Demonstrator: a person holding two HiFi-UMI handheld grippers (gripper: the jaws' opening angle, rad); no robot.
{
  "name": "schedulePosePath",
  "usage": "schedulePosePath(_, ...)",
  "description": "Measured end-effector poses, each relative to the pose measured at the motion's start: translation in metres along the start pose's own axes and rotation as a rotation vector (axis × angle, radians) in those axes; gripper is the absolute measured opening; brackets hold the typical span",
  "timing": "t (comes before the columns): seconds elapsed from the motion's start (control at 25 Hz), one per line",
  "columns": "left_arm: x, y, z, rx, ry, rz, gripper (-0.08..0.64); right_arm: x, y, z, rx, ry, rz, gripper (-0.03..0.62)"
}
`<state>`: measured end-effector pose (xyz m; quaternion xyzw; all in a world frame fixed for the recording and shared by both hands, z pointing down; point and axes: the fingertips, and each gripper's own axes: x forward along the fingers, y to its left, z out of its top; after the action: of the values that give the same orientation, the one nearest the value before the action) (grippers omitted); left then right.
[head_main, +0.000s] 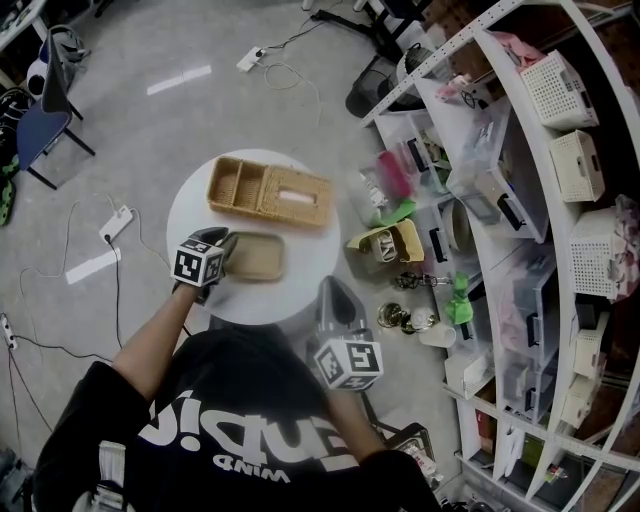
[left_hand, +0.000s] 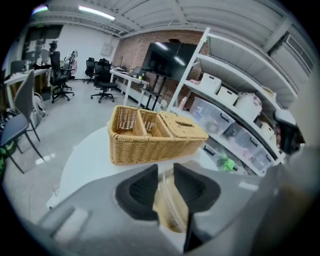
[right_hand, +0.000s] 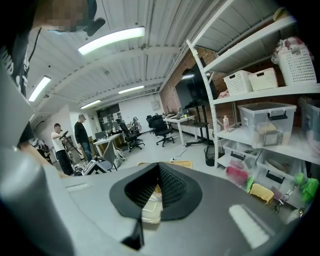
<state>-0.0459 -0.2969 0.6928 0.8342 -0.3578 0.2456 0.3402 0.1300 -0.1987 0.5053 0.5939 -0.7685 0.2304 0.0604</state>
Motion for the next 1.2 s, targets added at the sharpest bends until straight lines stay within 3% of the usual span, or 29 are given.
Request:
schedulePosePath(0.72,-0.033,-0.028,0.002,-0.022,-0.062,-0.006,0.063,-0.005,0.004,0.004,-0.003,-0.024,0.055,-0.002)
schedulePosePath(1.2,-0.054,-0.072,0.019,-0.034,-0.107,-0.037,0.046,-0.015,0.002,0.001,-0.006,-0.02,0.118,-0.002)
